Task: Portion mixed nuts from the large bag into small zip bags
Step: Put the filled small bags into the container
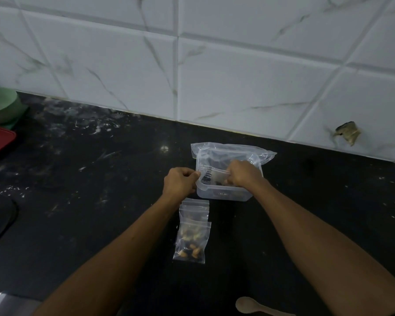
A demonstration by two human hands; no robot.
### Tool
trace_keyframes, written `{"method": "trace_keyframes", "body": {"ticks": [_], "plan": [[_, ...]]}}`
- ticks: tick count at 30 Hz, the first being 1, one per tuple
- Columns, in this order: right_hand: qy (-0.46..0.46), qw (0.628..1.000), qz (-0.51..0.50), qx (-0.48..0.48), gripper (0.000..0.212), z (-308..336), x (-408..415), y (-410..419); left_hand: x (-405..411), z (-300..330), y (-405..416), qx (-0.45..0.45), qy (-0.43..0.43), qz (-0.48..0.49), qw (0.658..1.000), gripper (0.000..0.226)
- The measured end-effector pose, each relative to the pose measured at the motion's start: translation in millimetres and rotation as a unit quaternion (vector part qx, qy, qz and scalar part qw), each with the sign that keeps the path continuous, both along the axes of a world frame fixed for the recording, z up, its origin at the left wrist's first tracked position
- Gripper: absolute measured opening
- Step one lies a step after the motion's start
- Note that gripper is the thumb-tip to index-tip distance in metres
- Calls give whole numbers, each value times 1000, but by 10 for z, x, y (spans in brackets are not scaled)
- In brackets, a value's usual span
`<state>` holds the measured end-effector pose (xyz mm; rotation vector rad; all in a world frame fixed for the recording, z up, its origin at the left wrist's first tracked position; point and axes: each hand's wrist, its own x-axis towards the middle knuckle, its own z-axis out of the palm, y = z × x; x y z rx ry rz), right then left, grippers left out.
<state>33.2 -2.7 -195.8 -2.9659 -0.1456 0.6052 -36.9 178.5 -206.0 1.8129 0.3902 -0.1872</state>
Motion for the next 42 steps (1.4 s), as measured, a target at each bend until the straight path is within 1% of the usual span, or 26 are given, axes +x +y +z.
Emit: {"method": "trace_keyframes", "body": {"ticks": [3,6,8,10,12,13,14,15,16,17,19,20,21,22,24,27,31,34,36,37,39,40,41,42], "plan": [[12,1000,2,8,23,-31,-12,4,1,6,-2,1,1,-2,1000,16],[24,999,-7,31,21,15,-28,-28,-53,14,12,6,4,6,1000,21],[8,999,-24,43,17,103,-73,-82,-152,3,90,29,13,2,999,18],[-78,993,-61,69,11,210,-192,-154,-312,-28,232,74,18,-19,997,13],[-183,968,-109,131,9,331,-449,-206,-542,-65,383,121,33,-49,991,10],[-208,956,-124,164,9,358,-610,-204,-673,-92,448,140,44,-65,987,8],[-205,951,-133,190,7,352,-788,-180,-810,-116,491,154,56,-81,983,6],[-176,952,-139,208,4,300,-966,-132,-941,-141,520,161,70,-98,980,4],[-121,956,-147,221,5,212,-1132,-67,-1058,-170,528,163,84,-116,976,5],[-47,958,-162,233,9,110,-1291,5,-1161,-205,517,165,98,-135,972,9],[110,943,-192,249,14,-73,-1557,160,-1314,-277,455,175,119,-157,965,16],[165,932,-201,253,16,-139,-1668,224,-1358,-328,419,191,118,-154,962,19],[195,923,-207,259,20,-198,-1760,275,-1390,-376,388,211,112,-145,960,20],[205,916,-213,269,24,-251,-1841,313,-1413,-409,359,225,107,-136,959,19],[193,911,-225,287,27,-321,-1940,359,-1441,-454,320,223,101,-121,962,14],[175,911,-226,298,19,-327,-1978,368,-1480,-500,311,209,91,-114,967,6],[188,902,-207,330,16,-275,-1996,331,-1526,-500,325,192,69,-129,970,7],[197,889,-206,358,12,-204,-2053,299,-1581,-416,315,164,23,-134,977,9],[195,872,-203,401,10,-122,-2078,261,-1615,-304,310,137,-25,-124,983,11],[195,857,-204,431,16,-61,-2067,231,-1615,-234,309,122,-46,-125,984,11],[200,817,-205,500,38,107,-1986,152,-1553,-77,302,108,-84,-142,980,12],[200,807,-192,522,46,204,-1910,104,-1495,1,298,107,-104,-150,977,13],[191,811,-169,527,50,315,-1820,56,-1414,78,288,106,-126,-156,974,12],[175,827,-142,514,48,438,-1722,8,-1321,158,269,105,-148,-161,970,11]]}}
